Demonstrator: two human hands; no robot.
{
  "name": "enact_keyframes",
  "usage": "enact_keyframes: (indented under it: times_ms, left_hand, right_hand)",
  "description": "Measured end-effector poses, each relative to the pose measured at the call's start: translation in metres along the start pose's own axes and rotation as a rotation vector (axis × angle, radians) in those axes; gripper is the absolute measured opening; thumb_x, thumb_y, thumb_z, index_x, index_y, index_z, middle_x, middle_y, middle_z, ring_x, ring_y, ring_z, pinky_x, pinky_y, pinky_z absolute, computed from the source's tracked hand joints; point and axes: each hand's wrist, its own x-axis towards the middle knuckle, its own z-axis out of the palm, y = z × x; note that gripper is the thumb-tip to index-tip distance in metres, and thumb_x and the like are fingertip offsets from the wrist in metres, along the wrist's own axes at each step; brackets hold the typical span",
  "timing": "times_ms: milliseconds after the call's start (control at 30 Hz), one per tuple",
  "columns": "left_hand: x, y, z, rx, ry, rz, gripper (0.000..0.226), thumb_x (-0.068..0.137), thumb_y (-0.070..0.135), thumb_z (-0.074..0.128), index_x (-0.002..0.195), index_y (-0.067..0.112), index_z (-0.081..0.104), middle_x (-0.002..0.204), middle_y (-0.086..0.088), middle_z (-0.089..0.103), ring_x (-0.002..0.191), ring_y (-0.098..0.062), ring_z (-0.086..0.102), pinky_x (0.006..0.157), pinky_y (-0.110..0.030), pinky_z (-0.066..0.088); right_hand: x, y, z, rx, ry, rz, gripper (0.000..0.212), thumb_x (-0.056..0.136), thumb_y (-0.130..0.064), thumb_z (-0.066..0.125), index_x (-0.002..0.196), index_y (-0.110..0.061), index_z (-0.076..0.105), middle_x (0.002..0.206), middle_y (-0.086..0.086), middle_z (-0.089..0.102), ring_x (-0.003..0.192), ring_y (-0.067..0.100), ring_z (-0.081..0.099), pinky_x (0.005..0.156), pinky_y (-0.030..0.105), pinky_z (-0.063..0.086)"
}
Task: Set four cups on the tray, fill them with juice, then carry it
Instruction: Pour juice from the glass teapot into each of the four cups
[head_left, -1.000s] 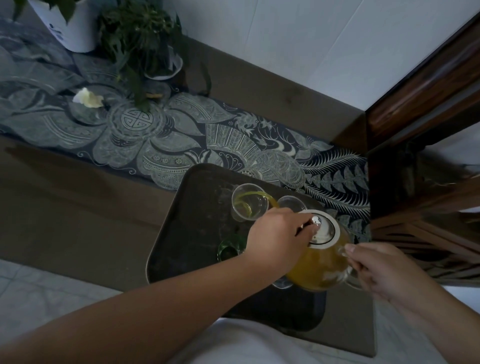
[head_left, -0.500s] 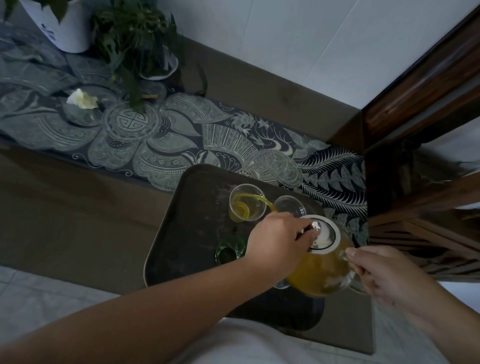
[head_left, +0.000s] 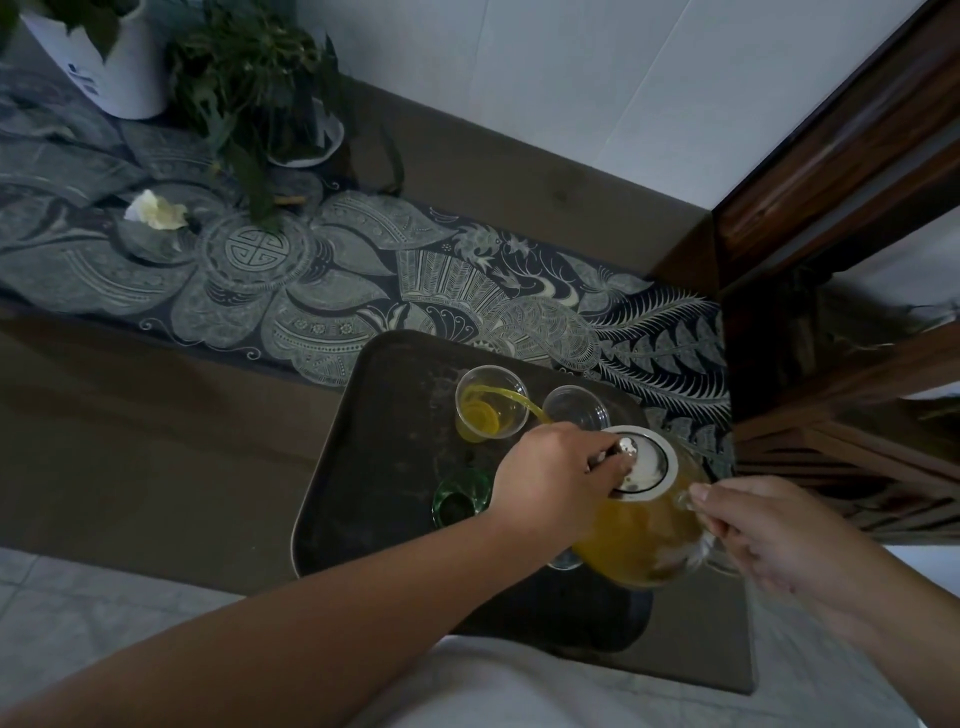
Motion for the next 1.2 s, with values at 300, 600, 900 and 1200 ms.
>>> enact_keyframes:
  times_ms: [300, 600, 900, 1200]
  left_hand:
    - [0.0044, 0.0006, -0.0010, -0.054, -0.043, -0.040, 0.025, 0.090, 0.037, 0.069, 0.110, 0.024, 0.076, 0.087, 0.007, 0.070, 0.074, -0.007, 0.062, 0.070, -0.034, 0.057]
    - [0.0057, 0.0006, 0.0025, -0.068, -0.076, -0.062, 0.026, 0.087, 0.038, 0.071, 0.109, 0.025, 0.077, 0.089, 0.005, 0.073, 0.057, -0.001, 0.051, 0.057, -0.018, 0.044]
    - [0.0049, 0.0009, 0.0046, -0.093, -0.084, -0.095, 0.020, 0.088, 0.037, 0.071, 0.104, 0.027, 0.077, 0.057, 0.017, 0.053, 0.047, 0.000, 0.047, 0.051, -0.019, 0.039]
    - [0.0036, 0.0036, 0.0052, -0.106, -0.105, -0.103, 0.018, 0.088, 0.036, 0.071, 0.103, 0.027, 0.077, 0.055, 0.018, 0.051, 0.048, 0.005, 0.048, 0.051, -0.016, 0.036]
  right_hand:
    - [-0.0037, -0.0024, -0.0007, -0.025, 0.014, 0.018, 0.040, 0.096, -0.028, 0.052, 0.059, -0.014, 0.047, 0.045, 0.000, 0.023, 0.038, 0.011, 0.018, 0.053, 0.034, 0.007]
    - [-0.0059, 0.0017, -0.0033, -0.011, 0.010, 0.032, 0.040, 0.095, -0.030, 0.054, 0.058, -0.015, 0.047, 0.047, -0.001, 0.021, 0.041, 0.012, 0.017, 0.052, 0.030, 0.007]
    - [-0.0077, 0.0037, -0.0012, -0.024, 0.019, 0.032, 0.038, 0.095, -0.029, 0.053, 0.060, -0.014, 0.048, 0.046, 0.000, 0.022, 0.040, 0.012, 0.017, 0.050, 0.027, 0.007]
    - [-0.0098, 0.0049, -0.0034, -0.023, 0.021, 0.033, 0.039, 0.095, -0.029, 0.053, 0.059, -0.015, 0.048, 0.046, -0.001, 0.023, 0.040, 0.012, 0.017, 0.048, 0.024, 0.008]
